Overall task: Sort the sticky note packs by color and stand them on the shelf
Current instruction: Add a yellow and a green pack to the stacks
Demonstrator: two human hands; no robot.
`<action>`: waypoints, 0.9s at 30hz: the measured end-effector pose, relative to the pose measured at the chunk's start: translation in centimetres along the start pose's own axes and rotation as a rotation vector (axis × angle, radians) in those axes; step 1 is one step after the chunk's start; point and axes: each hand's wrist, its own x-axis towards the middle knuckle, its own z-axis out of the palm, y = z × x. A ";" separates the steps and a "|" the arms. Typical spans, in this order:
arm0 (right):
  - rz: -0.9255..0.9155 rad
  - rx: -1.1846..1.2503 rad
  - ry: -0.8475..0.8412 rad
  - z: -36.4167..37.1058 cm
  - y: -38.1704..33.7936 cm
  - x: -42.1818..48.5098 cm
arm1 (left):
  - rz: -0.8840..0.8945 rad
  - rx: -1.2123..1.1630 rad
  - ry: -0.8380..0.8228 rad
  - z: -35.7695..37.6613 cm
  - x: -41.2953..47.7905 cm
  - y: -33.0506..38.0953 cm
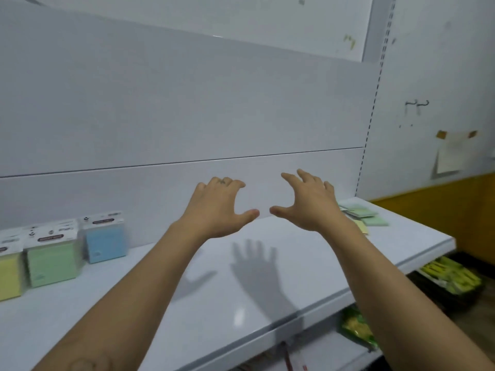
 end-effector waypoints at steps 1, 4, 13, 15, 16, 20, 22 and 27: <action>0.011 0.005 -0.002 -0.2 1.4 -0.2 | 0.005 -0.003 -0.008 0.4 0.4 1.2; 0.041 0.016 -0.001 -0.6 5.4 -1.0 | 0.017 -0.005 -0.020 1.8 1.5 4.4; 0.133 0.004 -0.001 -2.4 15.9 -3.0 | 0.077 -0.024 -0.064 5.2 3.4 12.8; 0.148 -0.001 0.001 -2.7 17.5 -3.3 | 0.087 -0.032 -0.078 5.8 3.8 14.1; 0.156 -0.004 0.002 -2.7 18.3 -3.4 | 0.091 -0.034 -0.084 6.1 4.0 14.6; 0.195 -0.003 -0.013 -2.3 20.7 -3.6 | 0.105 -0.042 -0.111 7.5 4.6 16.0; 0.212 -0.003 -0.031 -1.7 21.5 -3.6 | 0.114 -0.041 -0.127 8.3 4.9 16.3; 0.265 -0.013 -0.103 0.1 22.4 -3.3 | 0.150 -0.045 -0.176 10.3 6.0 16.1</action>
